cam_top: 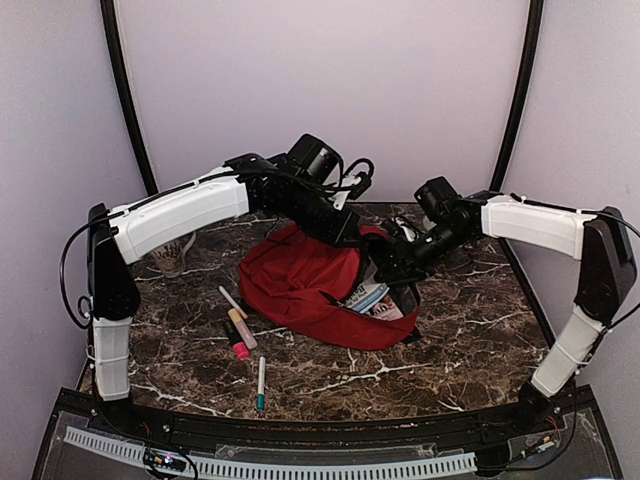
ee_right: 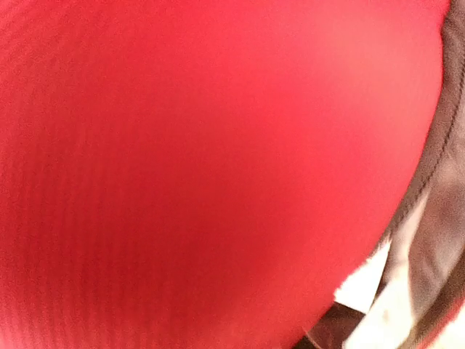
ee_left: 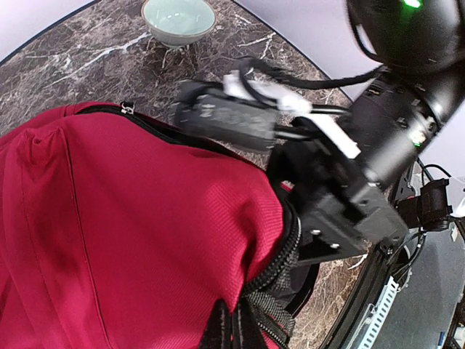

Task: Pack the student bag
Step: Place the book in the largest pocket of the bag, then place the largest pocket in the student bag.

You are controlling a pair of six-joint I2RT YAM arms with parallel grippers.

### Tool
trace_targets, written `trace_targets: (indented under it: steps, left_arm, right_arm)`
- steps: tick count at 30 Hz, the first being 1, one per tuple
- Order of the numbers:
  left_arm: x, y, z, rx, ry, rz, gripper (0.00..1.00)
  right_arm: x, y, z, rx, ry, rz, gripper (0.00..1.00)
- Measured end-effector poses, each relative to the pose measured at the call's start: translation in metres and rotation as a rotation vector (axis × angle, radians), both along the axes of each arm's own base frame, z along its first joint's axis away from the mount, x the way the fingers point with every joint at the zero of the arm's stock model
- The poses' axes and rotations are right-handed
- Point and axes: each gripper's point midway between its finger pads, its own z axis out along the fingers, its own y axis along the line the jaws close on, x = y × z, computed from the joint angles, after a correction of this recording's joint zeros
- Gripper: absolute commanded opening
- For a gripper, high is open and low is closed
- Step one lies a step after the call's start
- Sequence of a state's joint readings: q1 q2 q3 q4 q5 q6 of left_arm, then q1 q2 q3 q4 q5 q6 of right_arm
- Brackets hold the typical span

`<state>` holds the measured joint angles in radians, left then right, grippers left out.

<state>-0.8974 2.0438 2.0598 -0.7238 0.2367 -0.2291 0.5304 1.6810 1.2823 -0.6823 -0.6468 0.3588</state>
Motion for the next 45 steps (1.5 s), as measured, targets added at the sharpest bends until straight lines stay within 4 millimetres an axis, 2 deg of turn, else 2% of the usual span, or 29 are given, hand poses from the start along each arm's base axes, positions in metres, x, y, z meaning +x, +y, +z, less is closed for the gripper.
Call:
trace_targets:
  steps: [5,10,16,20,28,33,39,45]
  left_arm:
    - [0.006,-0.003,-0.003,-0.033,0.010,-0.041,0.00]
    - [0.002,-0.012,-0.017,-0.044,0.037,-0.111,0.00]
    - [-0.011,-0.020,-0.032,-0.076,0.103,-0.180,0.00]
    - [-0.017,-0.028,-0.038,-0.111,0.144,-0.219,0.00]
    - [-0.020,-0.031,-0.072,-0.080,0.223,-0.215,0.00]
    - [-0.024,-0.029,-0.082,-0.071,0.256,-0.210,0.22]
    - [-0.028,-0.031,-0.080,-0.086,0.293,-0.205,0.45]
    - [-0.020,-0.029,-0.074,-0.075,0.259,-0.168,0.64]
  right_arm:
    - [-0.018,-0.023,0.017,-0.045,-0.030,-0.063,0.44]
    - [-0.040,-0.049,0.037,-0.066,-0.073,-0.151,0.47]
    - [-0.066,-0.087,0.038,-0.113,-0.073,-0.324,0.46]
    - [-0.071,-0.106,0.041,-0.123,-0.080,-0.459,0.46]
    - [-0.074,-0.124,0.043,-0.148,-0.073,-0.582,0.46]
    - [-0.077,-0.129,0.039,-0.173,-0.063,-0.597,0.46]
    - [-0.078,-0.135,0.046,-0.170,-0.101,-0.605,0.46]
    - [-0.070,-0.135,0.053,-0.176,-0.180,-0.571,0.46]
